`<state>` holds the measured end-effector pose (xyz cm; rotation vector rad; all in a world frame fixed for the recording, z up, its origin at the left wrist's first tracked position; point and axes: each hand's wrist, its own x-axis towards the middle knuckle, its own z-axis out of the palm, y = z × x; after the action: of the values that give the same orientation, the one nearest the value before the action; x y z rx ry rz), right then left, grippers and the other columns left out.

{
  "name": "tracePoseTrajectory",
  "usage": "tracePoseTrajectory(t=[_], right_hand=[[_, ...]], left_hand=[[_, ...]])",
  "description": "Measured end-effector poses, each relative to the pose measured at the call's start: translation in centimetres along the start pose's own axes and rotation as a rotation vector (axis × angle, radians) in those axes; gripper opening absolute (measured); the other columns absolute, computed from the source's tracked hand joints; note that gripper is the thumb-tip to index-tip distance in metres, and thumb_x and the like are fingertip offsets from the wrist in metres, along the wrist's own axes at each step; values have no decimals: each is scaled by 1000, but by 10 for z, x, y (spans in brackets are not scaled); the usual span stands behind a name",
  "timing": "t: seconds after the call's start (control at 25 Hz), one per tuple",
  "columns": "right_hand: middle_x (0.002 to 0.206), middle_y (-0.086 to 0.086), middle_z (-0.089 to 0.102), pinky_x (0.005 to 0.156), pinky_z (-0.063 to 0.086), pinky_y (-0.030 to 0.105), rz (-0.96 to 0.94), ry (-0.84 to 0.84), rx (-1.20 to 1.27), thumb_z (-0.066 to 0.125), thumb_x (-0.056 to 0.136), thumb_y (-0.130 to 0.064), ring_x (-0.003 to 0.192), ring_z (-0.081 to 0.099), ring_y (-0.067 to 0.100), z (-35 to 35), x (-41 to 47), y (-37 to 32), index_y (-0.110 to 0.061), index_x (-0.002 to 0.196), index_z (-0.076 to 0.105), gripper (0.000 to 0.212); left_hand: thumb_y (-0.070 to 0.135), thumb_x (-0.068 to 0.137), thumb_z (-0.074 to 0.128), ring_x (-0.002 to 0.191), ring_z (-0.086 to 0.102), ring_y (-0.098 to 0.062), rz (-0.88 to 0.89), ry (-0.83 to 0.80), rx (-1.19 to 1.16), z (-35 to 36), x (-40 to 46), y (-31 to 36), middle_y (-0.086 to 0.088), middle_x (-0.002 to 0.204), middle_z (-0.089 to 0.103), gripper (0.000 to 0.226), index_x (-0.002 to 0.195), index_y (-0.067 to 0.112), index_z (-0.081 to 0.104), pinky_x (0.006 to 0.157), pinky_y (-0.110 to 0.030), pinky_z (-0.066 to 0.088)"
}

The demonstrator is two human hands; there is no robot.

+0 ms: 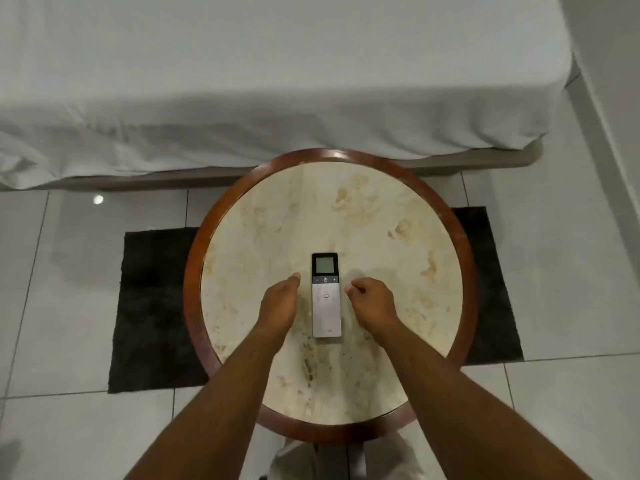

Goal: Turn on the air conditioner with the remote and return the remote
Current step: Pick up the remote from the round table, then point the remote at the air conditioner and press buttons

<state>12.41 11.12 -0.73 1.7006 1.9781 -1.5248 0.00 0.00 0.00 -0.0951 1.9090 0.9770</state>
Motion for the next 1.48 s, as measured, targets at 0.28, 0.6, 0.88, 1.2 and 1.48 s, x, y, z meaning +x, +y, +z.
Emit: tracePoseTrajectory(t=[0.28, 0.6, 0.88, 1.2, 1.48], right_hand=[[93, 8, 73, 65, 46, 27, 77, 37, 155, 62, 92, -18, 81, 65, 21, 36, 26, 2, -6, 99, 74, 18], [99, 9, 73, 82, 58, 44, 211, -124, 396, 56, 97, -25, 89, 69, 26, 31, 12, 5, -13, 102, 65, 16], [99, 9, 73, 64, 56, 35, 179, -139, 491, 52, 99, -27, 88, 70, 28, -37, -37, -19, -17, 89, 63, 18], [80, 3, 78, 64, 54, 33, -16, -29, 746, 53, 95, -27, 70, 72, 22, -168, -105, -107, -17, 94, 67, 17], [86, 15, 73, 64, 54, 36, -243, 163, 802, 57, 93, -28, 72, 67, 32, -298, -199, -182, -8, 99, 66, 23]], left_hand=[[54, 93, 20, 78, 72, -15, -13, -90, -223, 21, 14, -13, -2, 87, 77, 70, 76, 17, 76, 71, -28, 47], [65, 85, 26, 62, 69, -7, -51, -49, -145, 24, -1, -2, 11, 69, 75, 56, 83, 29, 68, 59, -25, 42], [67, 91, 21, 119, 51, -22, 32, -175, 147, 12, -72, 57, -2, 136, 55, 71, 130, 19, 54, 98, -40, 29], [50, 98, 29, 129, 45, -31, 557, -79, 454, -19, -172, 189, -13, 142, 50, 55, 135, 14, 49, 102, -38, 33], [87, 73, 17, 140, 34, -26, 892, 6, 678, 2, -266, 309, -5, 151, 40, 98, 140, 20, 44, 115, -41, 23]])
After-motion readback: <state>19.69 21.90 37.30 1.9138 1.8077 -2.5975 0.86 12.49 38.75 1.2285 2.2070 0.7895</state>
